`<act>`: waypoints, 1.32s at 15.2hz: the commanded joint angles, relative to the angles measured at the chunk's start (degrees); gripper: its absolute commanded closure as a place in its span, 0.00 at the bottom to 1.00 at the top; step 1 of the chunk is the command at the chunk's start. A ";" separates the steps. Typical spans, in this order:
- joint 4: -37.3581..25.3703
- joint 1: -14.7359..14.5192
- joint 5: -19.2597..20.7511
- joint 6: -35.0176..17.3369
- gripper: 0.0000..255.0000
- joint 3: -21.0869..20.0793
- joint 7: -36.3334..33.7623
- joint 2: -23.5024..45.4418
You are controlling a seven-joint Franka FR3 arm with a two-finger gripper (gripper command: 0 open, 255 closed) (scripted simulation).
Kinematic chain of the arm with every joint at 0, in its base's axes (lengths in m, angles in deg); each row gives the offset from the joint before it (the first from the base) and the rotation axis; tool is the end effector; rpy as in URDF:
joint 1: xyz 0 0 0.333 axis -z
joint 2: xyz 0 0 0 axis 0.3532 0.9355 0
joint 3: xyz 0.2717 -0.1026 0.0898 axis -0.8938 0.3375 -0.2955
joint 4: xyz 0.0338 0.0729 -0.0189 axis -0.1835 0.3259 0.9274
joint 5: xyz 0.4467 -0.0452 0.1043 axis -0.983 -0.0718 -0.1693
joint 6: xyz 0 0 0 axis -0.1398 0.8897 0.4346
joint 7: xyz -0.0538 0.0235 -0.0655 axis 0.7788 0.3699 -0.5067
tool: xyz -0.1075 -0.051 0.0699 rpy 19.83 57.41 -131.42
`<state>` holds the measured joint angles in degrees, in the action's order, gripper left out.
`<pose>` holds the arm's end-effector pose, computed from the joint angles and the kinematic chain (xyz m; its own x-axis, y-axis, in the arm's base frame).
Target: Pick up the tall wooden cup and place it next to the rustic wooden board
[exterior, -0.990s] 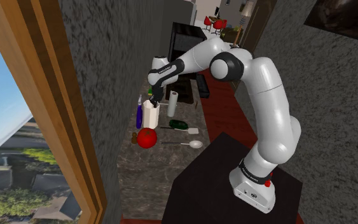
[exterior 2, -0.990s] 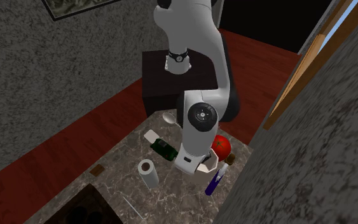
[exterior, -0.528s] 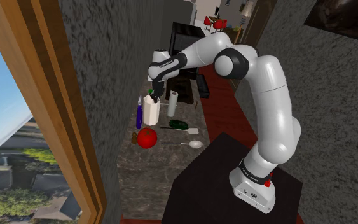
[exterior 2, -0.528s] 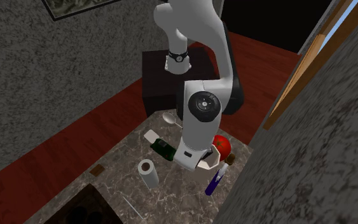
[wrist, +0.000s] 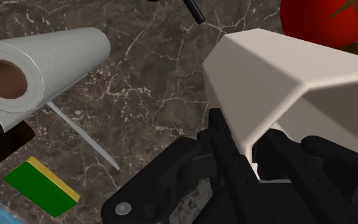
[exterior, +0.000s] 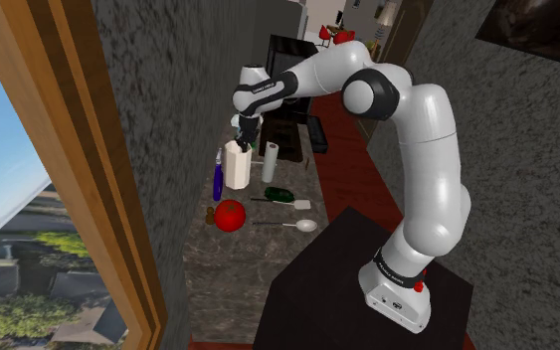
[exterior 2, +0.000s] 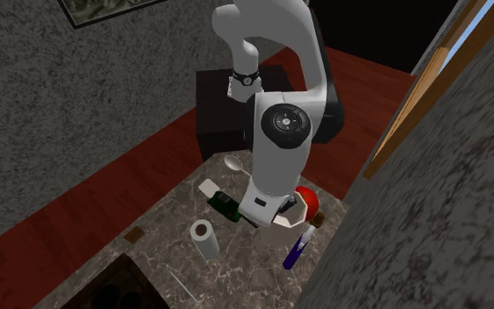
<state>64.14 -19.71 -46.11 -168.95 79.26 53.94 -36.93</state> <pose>0.7460 -0.0480 0.1967 0.9929 0.1169 -0.0237 0.1168 -0.9931 -0.0018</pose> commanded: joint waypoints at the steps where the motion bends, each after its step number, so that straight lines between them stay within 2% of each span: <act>1: -0.75 -0.03 0.04 1.29 1.00 0.02 -0.06 -0.57; 20: -6.75 -0.10 0.41 12.94 1.00 0.24 -0.27 -6.24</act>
<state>57.82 -19.83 -45.71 -156.61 79.49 53.64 -42.96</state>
